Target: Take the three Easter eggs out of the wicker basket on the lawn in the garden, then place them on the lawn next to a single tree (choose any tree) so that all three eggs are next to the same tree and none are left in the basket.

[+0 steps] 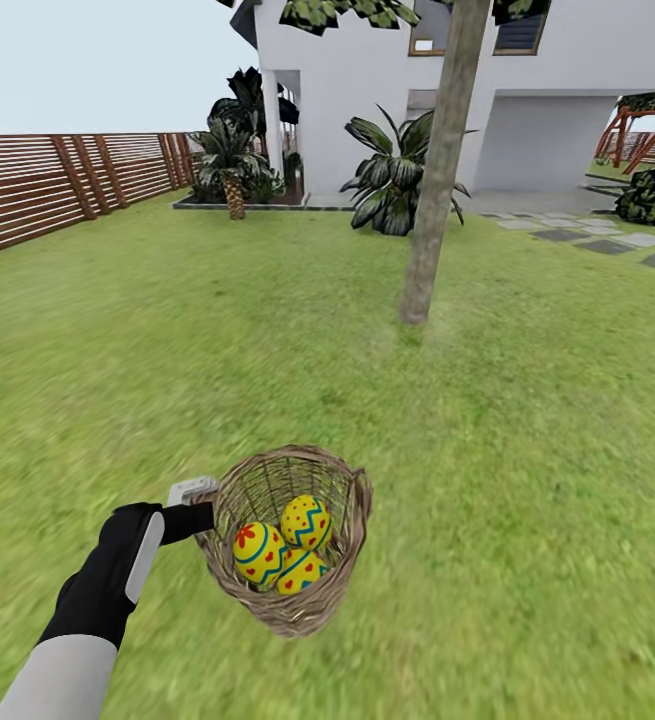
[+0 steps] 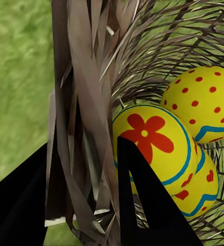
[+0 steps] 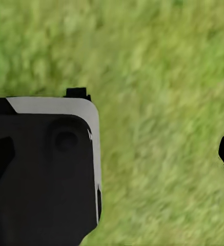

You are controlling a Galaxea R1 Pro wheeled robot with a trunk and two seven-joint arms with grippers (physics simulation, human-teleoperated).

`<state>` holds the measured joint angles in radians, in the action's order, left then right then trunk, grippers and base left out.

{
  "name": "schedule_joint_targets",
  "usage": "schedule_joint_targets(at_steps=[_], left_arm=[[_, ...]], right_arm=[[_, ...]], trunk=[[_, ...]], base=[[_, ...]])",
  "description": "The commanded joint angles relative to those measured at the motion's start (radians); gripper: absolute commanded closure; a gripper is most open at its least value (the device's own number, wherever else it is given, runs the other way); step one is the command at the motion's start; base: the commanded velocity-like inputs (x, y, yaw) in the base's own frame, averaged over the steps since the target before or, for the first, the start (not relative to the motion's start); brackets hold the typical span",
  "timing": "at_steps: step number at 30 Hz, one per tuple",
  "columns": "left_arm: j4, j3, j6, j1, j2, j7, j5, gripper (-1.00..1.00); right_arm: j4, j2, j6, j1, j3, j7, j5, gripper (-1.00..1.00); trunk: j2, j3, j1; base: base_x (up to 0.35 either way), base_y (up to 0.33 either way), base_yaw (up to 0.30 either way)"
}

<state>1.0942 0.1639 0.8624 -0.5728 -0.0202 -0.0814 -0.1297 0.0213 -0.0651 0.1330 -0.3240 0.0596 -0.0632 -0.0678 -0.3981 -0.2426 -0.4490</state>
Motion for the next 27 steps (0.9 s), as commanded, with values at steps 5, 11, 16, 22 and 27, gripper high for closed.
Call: schedule_joint_targets(at_steps=[5,11,16,22,27], left_arm=[[0.001,0.002,0.006,-0.001,0.000,0.000,-0.018,1.00],[0.000,0.002,0.006,-0.001,-0.002,0.004,-0.016,1.00],[0.001,0.002,0.006,-0.001,-0.002,0.008,-0.016,1.00],[0.001,0.002,0.006,-0.001,0.000,0.008,-0.016,1.00],[0.002,0.002,0.006,-0.001,-0.001,0.008,-0.016,1.00]], right_arm=[[0.003,0.002,0.005,-0.001,0.006,-0.001,-0.005,-1.00],[0.003,0.001,0.005,-0.001,0.006,-0.001,-0.006,-1.00],[0.003,0.001,0.005,-0.001,0.006,-0.001,-0.006,-1.00],[0.003,0.001,0.005,-0.001,0.006,-0.001,-0.006,-1.00],[0.003,0.001,0.005,-0.001,0.006,-0.001,-0.006,-1.00]], trunk=[[-0.002,-0.002,-0.001],[-0.002,-0.002,-0.001],[-0.002,-0.002,-0.001],[-0.002,-0.002,-0.001],[-0.002,-0.002,-0.001]], base=[[0.292,-0.130,0.000],[0.292,-0.130,0.000],[0.292,-0.130,0.000],[0.292,-0.130,0.000],[0.292,-0.130,0.000]])
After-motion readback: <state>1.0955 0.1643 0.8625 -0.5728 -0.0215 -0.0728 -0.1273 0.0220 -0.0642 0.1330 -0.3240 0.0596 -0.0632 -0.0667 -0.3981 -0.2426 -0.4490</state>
